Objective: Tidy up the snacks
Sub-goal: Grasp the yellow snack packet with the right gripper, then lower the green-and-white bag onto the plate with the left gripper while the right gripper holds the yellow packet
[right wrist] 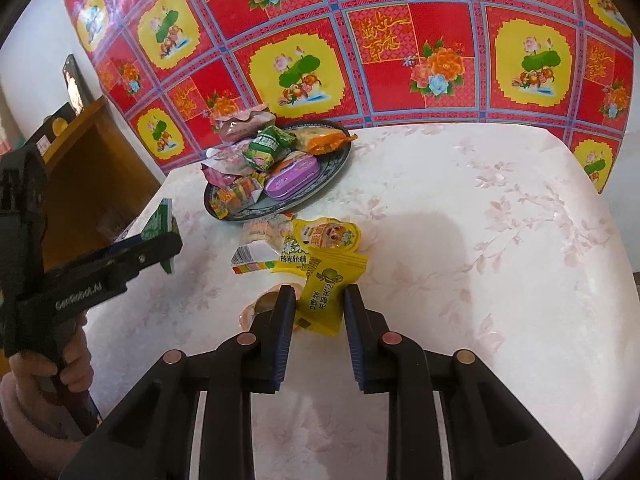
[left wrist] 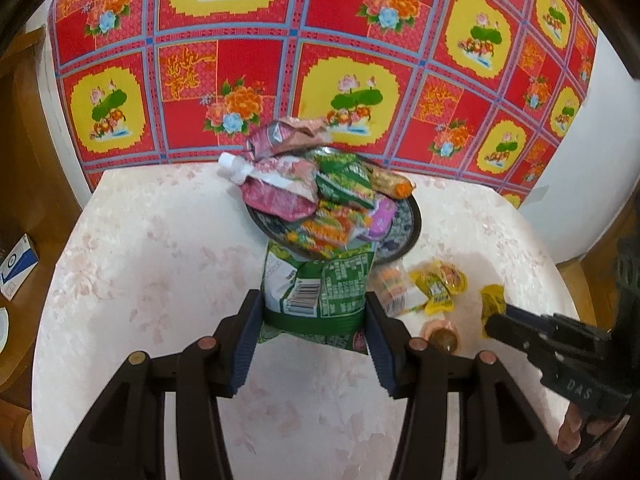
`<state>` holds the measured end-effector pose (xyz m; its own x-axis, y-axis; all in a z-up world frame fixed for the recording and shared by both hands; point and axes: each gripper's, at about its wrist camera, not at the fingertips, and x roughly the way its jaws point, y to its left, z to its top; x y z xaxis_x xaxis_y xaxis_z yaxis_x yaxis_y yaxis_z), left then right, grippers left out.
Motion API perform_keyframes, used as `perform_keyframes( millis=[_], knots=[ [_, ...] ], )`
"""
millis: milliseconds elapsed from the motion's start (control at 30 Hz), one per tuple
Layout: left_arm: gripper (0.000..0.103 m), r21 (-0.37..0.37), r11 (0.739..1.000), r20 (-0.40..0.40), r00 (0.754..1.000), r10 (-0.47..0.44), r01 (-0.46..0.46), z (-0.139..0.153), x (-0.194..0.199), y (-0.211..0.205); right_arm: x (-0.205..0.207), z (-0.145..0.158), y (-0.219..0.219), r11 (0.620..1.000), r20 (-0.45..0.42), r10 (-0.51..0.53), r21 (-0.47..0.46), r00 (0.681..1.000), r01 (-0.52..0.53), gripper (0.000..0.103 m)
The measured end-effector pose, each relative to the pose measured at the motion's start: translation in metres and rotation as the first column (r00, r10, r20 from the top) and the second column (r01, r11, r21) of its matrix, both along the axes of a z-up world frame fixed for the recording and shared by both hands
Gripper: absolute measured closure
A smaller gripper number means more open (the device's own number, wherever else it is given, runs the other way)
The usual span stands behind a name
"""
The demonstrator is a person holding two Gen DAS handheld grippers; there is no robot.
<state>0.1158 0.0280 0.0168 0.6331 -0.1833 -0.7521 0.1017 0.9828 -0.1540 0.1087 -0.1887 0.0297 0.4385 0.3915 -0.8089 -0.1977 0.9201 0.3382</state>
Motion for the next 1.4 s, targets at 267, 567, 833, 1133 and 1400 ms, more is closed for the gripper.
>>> perform_keyframes(
  millis=[267, 567, 833, 1133, 1400],
  knots=[
    [0.051, 0.014, 1.0, 0.045, 0.999, 0.008, -0.008, 0.014, 0.026, -0.001, 0.001, 0.008, -0.001, 1.0, 0.02, 0.007, 0.013, 1.0, -0.007, 0.077],
    [0.051, 0.045, 0.999, 0.057, 0.998, -0.016, 0.014, 0.008, 0.061, -0.014, 0.005, 0.01, -0.003, 1.0, 0.021, 0.009, 0.017, 1.0, -0.009, 0.077],
    [0.05, 0.105, 0.994, 0.053, 0.998, -0.019, 0.013, -0.004, 0.078, -0.029, 0.012, 0.006, -0.004, 1.0, 0.008, 0.009, 0.024, 1.0, -0.009, 0.077],
    [0.038, 0.099, 0.995, 0.057, 0.998, -0.032, 0.026, -0.006, 0.082, -0.028, 0.021, 0.006, 0.001, 0.999, 0.011, 0.027, 0.031, 1.0, -0.027, 0.077],
    [0.031, 0.079, 0.996, 0.067, 0.997, -0.041, 0.036, -0.003, 0.079, -0.028, 0.032, 0.009, 0.007, 0.998, 0.027, 0.05, 0.024, 0.998, -0.05, 0.077]
  ],
)
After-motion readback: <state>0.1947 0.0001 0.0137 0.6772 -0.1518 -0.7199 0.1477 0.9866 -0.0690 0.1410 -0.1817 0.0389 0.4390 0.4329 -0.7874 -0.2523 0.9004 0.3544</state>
